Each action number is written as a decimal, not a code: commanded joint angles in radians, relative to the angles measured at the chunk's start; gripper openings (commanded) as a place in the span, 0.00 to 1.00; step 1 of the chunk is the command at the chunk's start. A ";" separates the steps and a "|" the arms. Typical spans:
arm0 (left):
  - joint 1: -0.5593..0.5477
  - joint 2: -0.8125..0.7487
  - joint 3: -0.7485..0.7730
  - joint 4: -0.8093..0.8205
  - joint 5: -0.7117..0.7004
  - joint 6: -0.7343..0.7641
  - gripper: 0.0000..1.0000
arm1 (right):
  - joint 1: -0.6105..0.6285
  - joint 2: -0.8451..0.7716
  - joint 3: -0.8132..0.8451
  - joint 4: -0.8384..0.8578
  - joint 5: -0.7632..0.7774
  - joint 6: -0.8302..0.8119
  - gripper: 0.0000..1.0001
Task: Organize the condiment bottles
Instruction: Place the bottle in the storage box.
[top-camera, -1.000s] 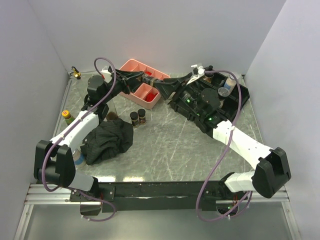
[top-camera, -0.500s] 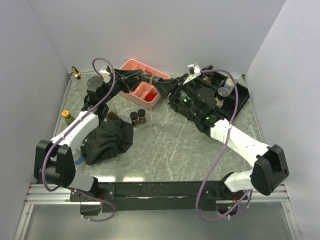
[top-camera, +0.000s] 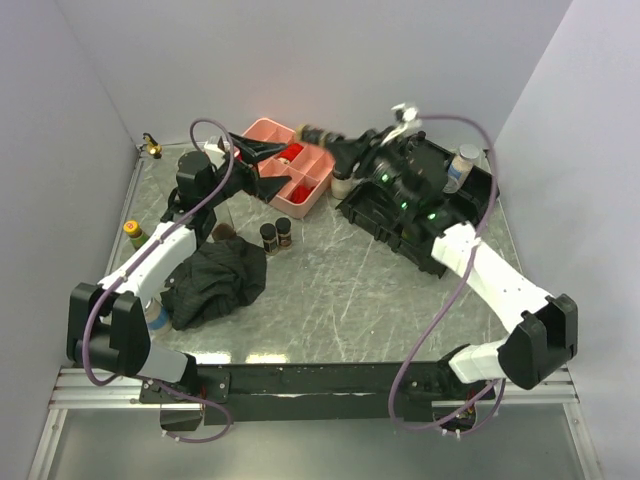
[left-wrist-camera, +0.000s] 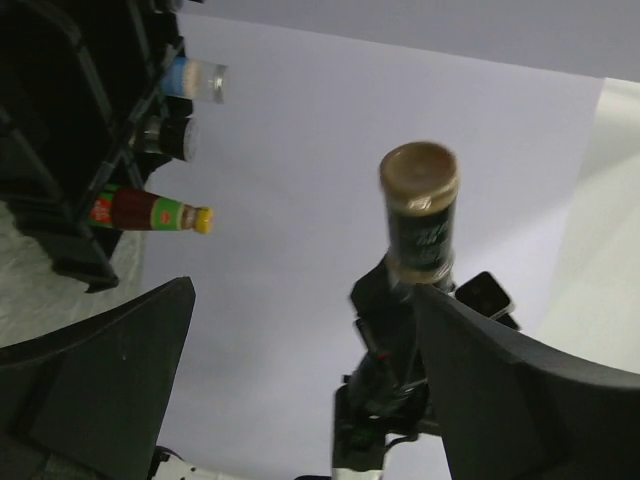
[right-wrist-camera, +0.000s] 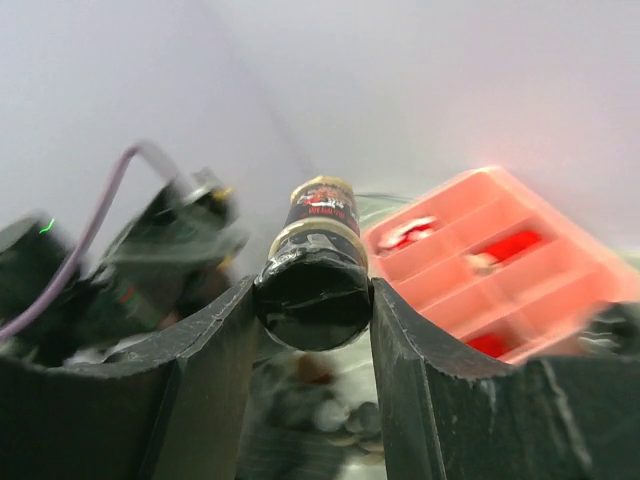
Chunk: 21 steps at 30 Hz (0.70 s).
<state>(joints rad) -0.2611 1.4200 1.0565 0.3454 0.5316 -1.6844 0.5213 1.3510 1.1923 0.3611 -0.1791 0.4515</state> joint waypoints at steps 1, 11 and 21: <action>0.034 -0.044 0.046 -0.134 0.039 0.152 0.97 | -0.121 0.046 0.189 -0.317 0.013 -0.111 0.00; 0.088 -0.016 0.344 -0.646 -0.054 0.779 0.96 | -0.317 0.388 0.731 -1.026 0.242 -0.356 0.00; 0.071 -0.251 0.142 -0.617 -0.384 0.996 0.96 | -0.362 0.726 1.103 -1.283 0.362 -0.442 0.03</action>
<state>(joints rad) -0.1852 1.2419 1.2316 -0.2775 0.3046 -0.8173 0.1608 2.0483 2.2036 -0.8162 0.1165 0.0628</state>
